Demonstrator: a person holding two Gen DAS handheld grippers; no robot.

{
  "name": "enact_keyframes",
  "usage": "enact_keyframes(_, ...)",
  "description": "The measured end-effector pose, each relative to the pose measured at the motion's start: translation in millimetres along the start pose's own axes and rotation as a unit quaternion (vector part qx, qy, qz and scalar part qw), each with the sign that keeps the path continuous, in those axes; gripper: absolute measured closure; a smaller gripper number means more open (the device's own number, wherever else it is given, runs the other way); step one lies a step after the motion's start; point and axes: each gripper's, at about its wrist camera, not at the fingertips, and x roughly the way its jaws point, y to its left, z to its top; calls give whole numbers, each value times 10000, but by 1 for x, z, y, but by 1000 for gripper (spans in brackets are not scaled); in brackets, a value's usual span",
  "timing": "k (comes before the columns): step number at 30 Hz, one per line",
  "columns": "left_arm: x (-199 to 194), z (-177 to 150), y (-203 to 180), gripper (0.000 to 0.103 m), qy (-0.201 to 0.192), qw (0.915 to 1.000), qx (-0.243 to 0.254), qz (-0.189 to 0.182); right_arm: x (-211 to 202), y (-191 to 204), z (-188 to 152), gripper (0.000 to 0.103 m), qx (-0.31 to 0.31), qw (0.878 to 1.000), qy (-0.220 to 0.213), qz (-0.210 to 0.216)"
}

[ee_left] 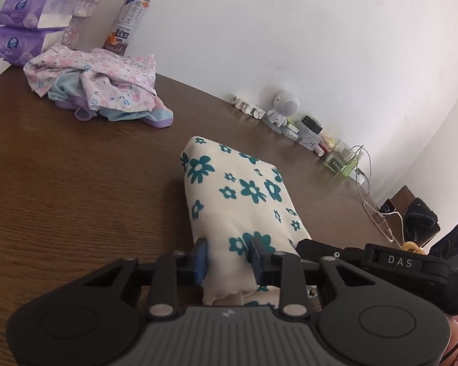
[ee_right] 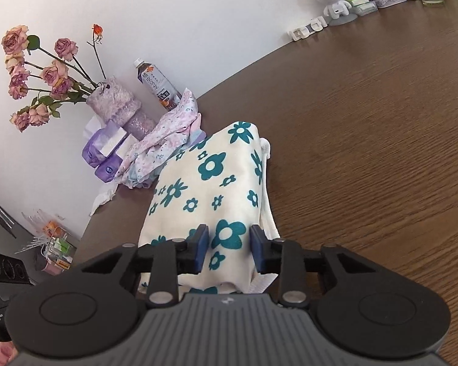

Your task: Fold clothes

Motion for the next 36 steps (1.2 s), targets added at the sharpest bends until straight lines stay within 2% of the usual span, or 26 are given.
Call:
enact_keyframes(3, -6, 8, 6, 62, -90, 9998, -200, -40, -4, -8, 11, 65, 196, 9997, -125, 87)
enact_keyframes(5, -11, 13, 8, 46, -257, 9994, -211, 40, -10, -10, 20, 47, 188, 9992, -351, -4)
enact_keyframes(6, -13, 16, 9, 46, -312, 9993, -210, 83, -12, -10, 24, 41, 141, 9989, -440, -56)
enact_keyframes(8, -15, 24, 11, 43, -388, 9990, -203, 126, -13, -8, 31, 17, 21, 9984, -549, -116)
enact_keyframes(9, -14, 27, 11, 40, -386, 9990, -192, 124, -12, -6, 34, 14, -53, 9984, -553, -92)
enact_keyframes(11, -12, 33, 10, 33, -381, 9991, -170, 122, -8, -2, 38, 2, -176, 9986, -506, 28)
enact_keyframes(12, -10, 37, 10, 33, -369, 9991, -161, 113, -4, 0, 39, 1, -240, 9986, -473, 58)
enact_keyframes(18, 17, 56, 9, 31, -80, 9995, -263, 170, 23, 9, 56, 1, -377, 9991, -205, 38)
enact_keyframes(19, 22, 58, 8, 32, -58, 9994, -284, 170, 28, 9, 59, 3, -343, 9993, -172, 22)
enact_keyframes(21, 30, 60, 9, 34, -66, 9992, -377, 150, 37, 6, 65, 14, -203, 9997, -110, -28)
enact_keyframes(22, 35, 61, 10, 38, -28, 9991, -400, 154, 41, 5, 67, 21, -182, 9998, -89, -53)
enact_keyframes(24, 45, 62, 13, 50, 47, 9988, -457, 151, 50, 3, 71, 24, -142, 9998, -50, -102)
enact_keyframes(25, 49, 63, 16, 62, 79, 9986, -510, 123, 53, 2, 72, 30, -125, 9999, -35, -109)
enact_keyframes(26, 54, 63, 20, 73, 112, 9983, -563, 95, 56, 0, 72, 40, -96, 9999, -17, -82)
enact_keyframes(27, 58, 63, 23, 74, 135, 9981, -593, 67, 58, -2, 72, 48, -68, 10000, 2, -56)
enact_keyframes(28, 60, 63, 24, 76, 136, 9983, -567, 50, 60, -4, 72, 73, -39, 10000, 20, -30)
enact_keyframes(29, 60, 62, 24, 76, 131, 9985, -526, 53, 63, -6, 71, 79, -10, 10000, 38, -4)
enact_keyframes(31, 56, 61, 22, 75, 107, 9987, -489, 31, 67, -9, 71, 79, 47, 9999, 75, 48)
enact_keyframes(33, 50, 60, 22, 59, 140, 9986, -510, 33, 70, -13, 71, 72, 91, 9999, 101, 91)
enact_keyframes(34, 45, 59, 22, 47, 152, 9985, -522, 21, 69, -14, 71, 63, 85, 9999, 85, 82)
enact_keyframes(35, 39, 56, 22, 44, 161, 9986, -509, -20, 66, -15, 71, 52, 82, 9999, 59, 60)
enact_keyframes(36, 31, 53, 21, 44, 179, 9989, -439, -69, 63, -17, 72, 50, 87, 9999, 25, 44)
